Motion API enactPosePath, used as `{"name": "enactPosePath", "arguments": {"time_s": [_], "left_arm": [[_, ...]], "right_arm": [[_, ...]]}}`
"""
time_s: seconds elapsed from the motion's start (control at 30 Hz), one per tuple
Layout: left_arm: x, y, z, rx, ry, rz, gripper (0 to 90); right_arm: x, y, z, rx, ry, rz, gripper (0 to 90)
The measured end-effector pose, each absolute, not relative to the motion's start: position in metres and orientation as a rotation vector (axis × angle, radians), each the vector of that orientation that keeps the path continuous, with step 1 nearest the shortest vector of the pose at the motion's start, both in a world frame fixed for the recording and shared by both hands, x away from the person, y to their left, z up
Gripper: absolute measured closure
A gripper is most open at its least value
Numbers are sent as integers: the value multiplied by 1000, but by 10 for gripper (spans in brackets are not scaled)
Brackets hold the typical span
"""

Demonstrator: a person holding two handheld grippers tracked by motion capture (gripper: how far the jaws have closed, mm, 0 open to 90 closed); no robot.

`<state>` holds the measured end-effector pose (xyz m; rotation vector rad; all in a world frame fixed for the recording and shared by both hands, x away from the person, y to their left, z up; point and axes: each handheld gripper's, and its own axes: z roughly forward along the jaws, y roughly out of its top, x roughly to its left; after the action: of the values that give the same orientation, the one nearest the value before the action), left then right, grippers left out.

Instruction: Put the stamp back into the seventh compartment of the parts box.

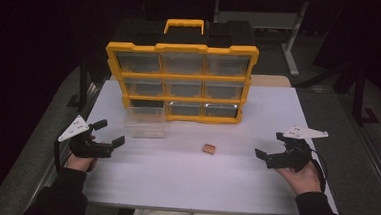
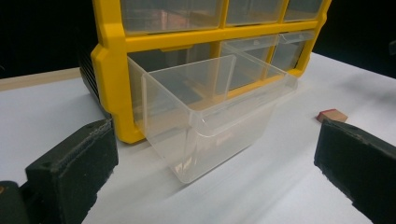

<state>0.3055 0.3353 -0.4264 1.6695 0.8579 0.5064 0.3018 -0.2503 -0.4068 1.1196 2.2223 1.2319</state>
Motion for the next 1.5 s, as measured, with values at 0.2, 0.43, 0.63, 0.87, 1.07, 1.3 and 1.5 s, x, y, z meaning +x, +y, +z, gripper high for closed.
{"name": "enactPosePath", "arguments": {"time_s": [0.2,0.43,0.63,0.87,1.07,1.3,1.5], "left_arm": [[305,335,-426,1667,858,507,0],[306,335,-426,1663,863,513,0],[305,335,-427,1667,863,513,0],[304,335,-427,1674,866,511,0],[304,335,-427,1676,869,516,0],[305,335,-428,1678,874,517,0],[305,334,-428,1683,874,517,0]], "right_arm": [[300,-251,-406,1118,2219,1256,0],[299,-249,-405,1108,2226,1260,0],[297,-250,-403,1096,2211,1280,0],[298,-252,-402,1099,2215,1274,0],[297,-250,-399,1086,2217,1267,0],[300,-246,-395,1070,2251,1245,0],[303,-242,-391,1049,2281,1224,0]]}}
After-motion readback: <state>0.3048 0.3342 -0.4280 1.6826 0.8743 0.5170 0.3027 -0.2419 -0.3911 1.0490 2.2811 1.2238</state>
